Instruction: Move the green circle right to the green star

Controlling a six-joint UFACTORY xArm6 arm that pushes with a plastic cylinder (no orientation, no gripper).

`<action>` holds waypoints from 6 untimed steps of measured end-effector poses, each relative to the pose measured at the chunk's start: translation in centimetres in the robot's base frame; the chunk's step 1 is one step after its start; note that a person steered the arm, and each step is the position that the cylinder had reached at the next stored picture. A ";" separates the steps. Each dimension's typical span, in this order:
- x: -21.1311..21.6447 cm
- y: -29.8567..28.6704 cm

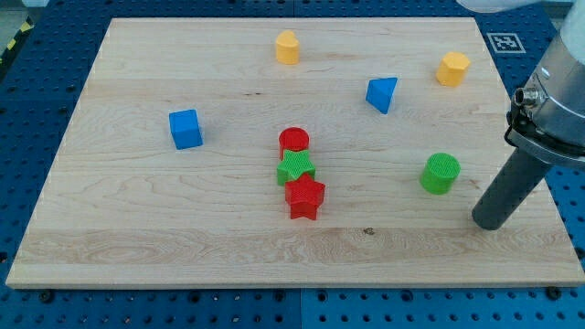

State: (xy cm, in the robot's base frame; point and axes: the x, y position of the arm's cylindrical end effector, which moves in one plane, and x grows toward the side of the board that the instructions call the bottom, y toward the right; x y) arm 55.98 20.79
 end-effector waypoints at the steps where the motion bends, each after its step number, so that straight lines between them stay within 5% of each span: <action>1: -1.2 -2.3; 4: -3.8 1.2; 6: -4.1 -4.4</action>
